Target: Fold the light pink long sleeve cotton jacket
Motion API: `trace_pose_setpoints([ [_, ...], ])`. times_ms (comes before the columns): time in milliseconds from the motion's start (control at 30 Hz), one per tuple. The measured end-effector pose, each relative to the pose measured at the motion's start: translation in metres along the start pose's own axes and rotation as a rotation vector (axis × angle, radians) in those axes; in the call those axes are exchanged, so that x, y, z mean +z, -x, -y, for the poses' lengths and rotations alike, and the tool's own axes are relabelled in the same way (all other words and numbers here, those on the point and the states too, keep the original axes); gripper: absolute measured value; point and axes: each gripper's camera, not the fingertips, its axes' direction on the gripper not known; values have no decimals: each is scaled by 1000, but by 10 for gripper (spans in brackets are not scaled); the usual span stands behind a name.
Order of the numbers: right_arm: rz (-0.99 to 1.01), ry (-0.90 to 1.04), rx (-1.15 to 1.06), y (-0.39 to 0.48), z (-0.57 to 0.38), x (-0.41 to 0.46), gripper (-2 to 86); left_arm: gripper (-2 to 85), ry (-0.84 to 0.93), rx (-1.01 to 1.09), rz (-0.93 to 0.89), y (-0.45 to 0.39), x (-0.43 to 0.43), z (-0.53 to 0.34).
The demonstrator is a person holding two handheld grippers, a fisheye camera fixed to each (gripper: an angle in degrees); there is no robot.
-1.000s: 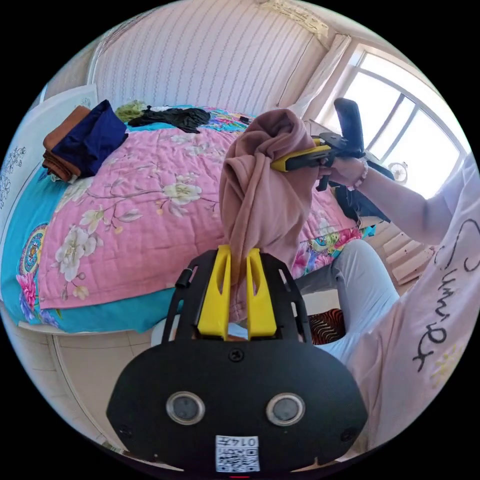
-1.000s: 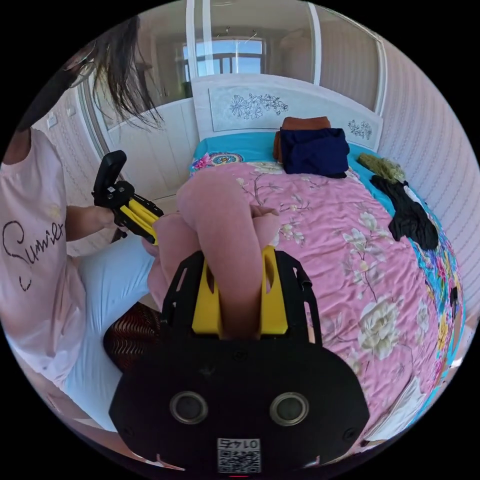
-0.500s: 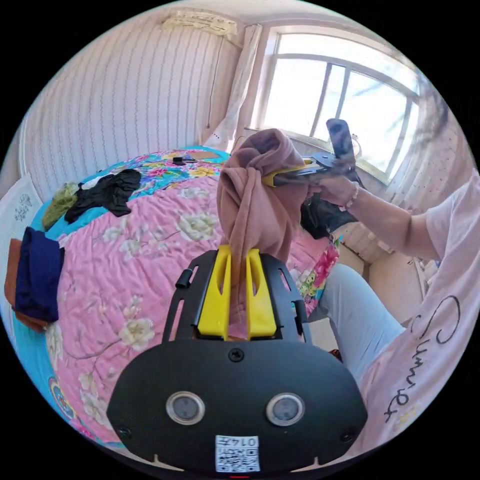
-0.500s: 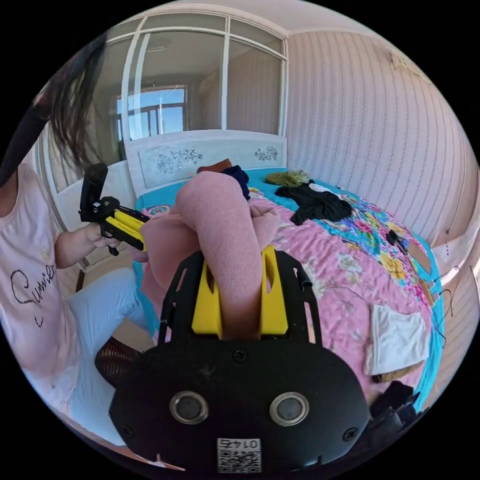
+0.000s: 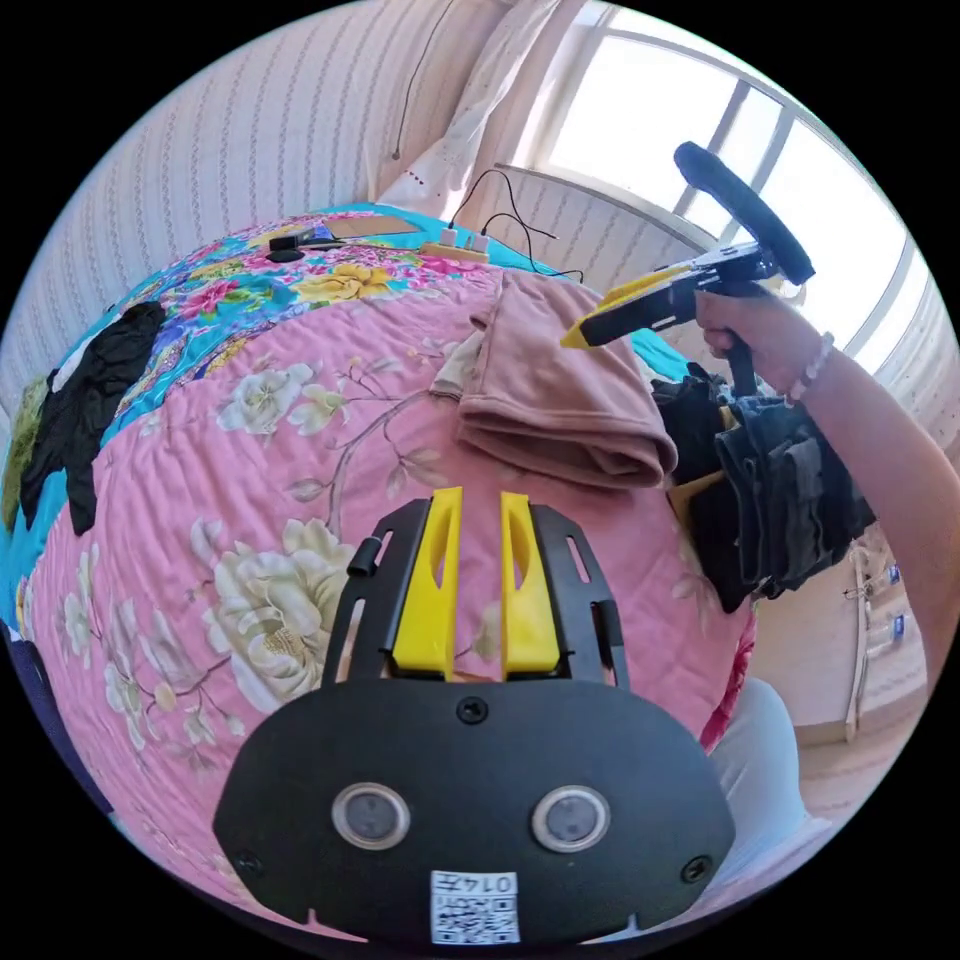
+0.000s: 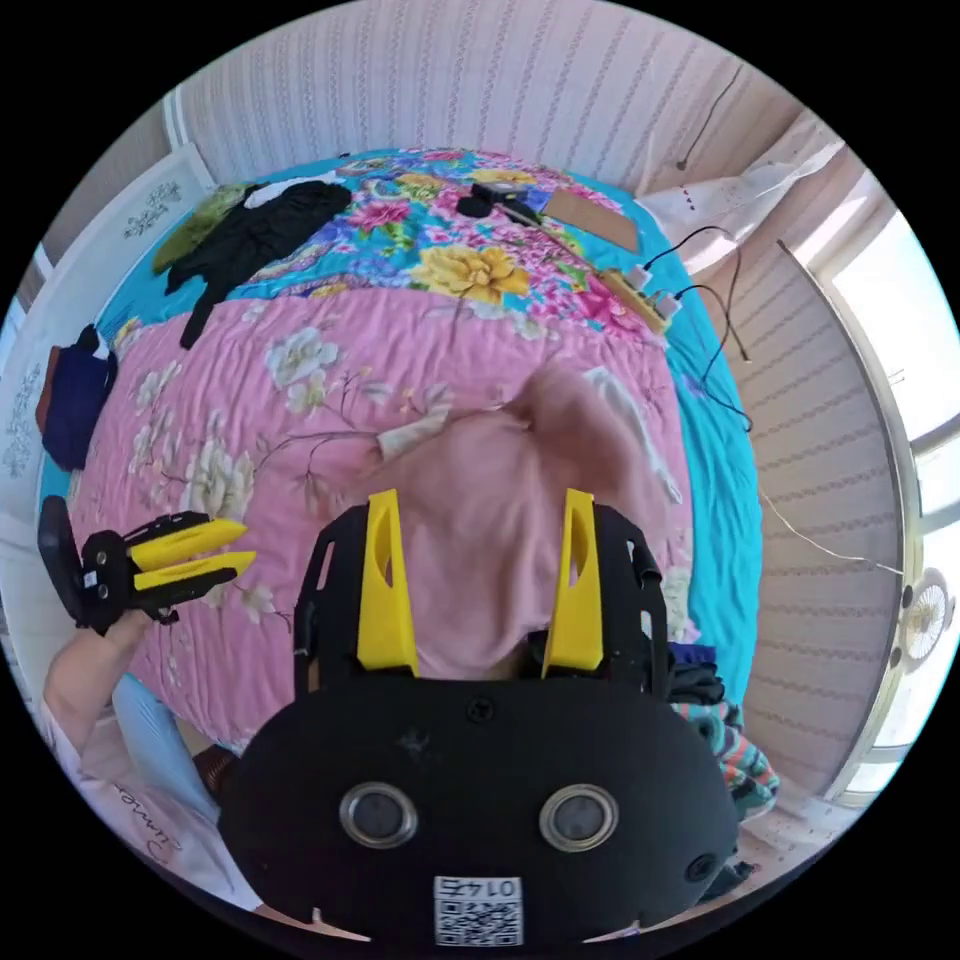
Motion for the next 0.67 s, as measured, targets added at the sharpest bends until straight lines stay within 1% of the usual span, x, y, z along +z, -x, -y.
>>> trace_pose_setpoints([
  [100, -57, 115, -123, 31, -15, 65, 221, 69, -6, 53, 25, -1, -6, -23],
  [133, -104, 111, -143, 37, -21, 79, 225, 69, -21, 57, 24, 3, -15, -36],
  [200, -152, 28, -113, 42, -25, 79, 226, 70, -42, 54, 30, 13, -35, -59],
  [300, -119, -17, -115, 50, -17, 62, 221, 70, -107, 67, 111, 37, -86, -116],
  [367, -78, -102, -168, 67, -11, 46, 217, 71, -133, 36, 192, 66, -132, -176],
  [433, -34, -187, -285, 109, 2, 33, 215, 74, -138, -20, 236, 93, -169, -225],
  [500, 24, -225, -376, 150, 14, 30, 214, 80, -190, -80, 313, 121, -210, -275],
  [567, 99, -236, -457, 198, 29, 32, 214, 84, -297, -161, 515, 157, -266, -342],
  [600, 152, -238, -508, 231, 38, 35, 213, 84, -311, -196, 570, 167, -279, -357],
  [633, 203, -237, -549, 266, 48, 38, 212, 84, -309, -275, 656, 190, -301, -382],
  [667, 230, -238, -569, 283, 53, 39, 211, 84, -283, -345, 704, 215, -319, -403],
])
